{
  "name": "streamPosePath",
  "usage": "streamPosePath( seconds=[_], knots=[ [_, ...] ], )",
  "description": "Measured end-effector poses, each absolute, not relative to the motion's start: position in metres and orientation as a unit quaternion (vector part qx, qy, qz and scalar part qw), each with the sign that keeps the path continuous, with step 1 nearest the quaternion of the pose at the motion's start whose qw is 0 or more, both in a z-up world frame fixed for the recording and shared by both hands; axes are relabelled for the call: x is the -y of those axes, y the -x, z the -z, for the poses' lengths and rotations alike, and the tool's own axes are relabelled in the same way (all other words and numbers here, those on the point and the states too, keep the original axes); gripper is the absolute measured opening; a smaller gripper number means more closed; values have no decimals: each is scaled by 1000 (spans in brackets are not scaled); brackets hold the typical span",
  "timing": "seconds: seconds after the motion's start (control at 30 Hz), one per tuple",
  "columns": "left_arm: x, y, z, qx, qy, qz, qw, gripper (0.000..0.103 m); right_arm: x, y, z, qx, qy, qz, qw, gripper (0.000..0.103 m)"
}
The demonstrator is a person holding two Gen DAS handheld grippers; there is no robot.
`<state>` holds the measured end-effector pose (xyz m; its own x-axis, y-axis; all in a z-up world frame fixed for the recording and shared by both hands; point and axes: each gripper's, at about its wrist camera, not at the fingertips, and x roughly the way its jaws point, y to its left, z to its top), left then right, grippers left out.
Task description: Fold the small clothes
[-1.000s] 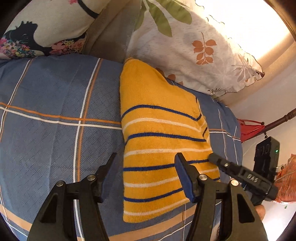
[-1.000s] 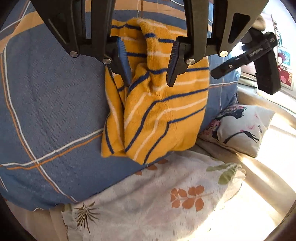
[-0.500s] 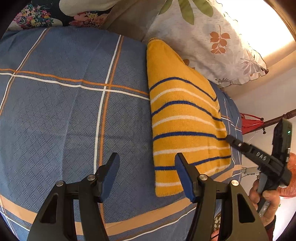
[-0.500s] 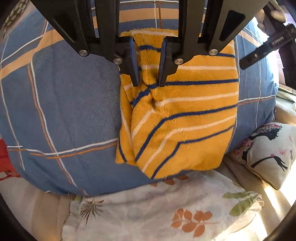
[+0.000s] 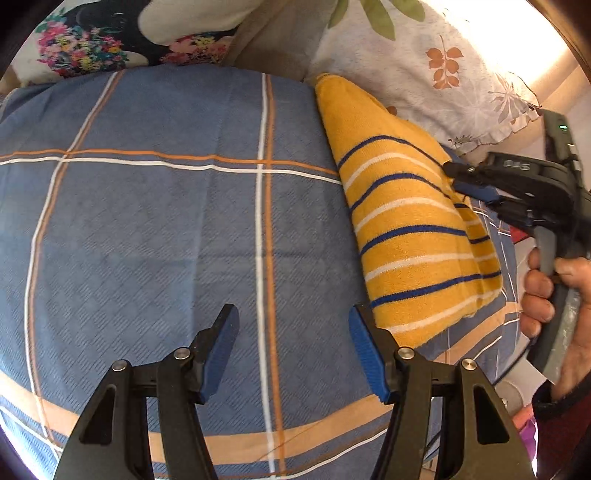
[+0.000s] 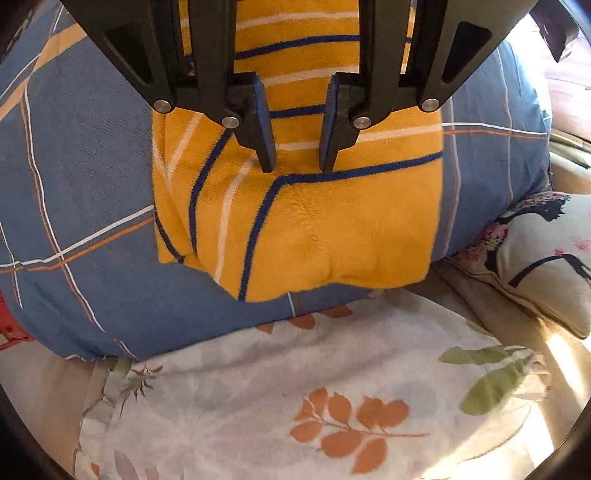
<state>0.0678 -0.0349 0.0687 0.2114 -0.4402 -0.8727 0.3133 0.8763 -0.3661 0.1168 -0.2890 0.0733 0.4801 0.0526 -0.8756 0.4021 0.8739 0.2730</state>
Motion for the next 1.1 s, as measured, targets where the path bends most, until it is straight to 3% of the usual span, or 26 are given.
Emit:
streamPosePath(
  seconds=[0.27,0.33,0.37,0.4,0.73,1.1],
  knots=[
    [24,-41,-90,-550,44,175,816,61,237,-92,-56,-506,-150,47,848,40],
    [27,-31,-94,-543,38,161,823,61,232,-73,-58,-497,-120,41,858,49],
    [29,-25,-95,-541,36,155,826,61,233,-61,-57,-501,-108,39,858,63],
    [29,-19,-96,-539,36,149,828,61,235,-50,-53,-511,-105,35,853,67],
    [72,43,-107,-514,19,136,847,61,288,69,-30,-541,-147,-3,828,67],
    [114,89,-135,-470,-38,139,871,62,329,128,-52,-496,-180,21,849,69]
  ],
)
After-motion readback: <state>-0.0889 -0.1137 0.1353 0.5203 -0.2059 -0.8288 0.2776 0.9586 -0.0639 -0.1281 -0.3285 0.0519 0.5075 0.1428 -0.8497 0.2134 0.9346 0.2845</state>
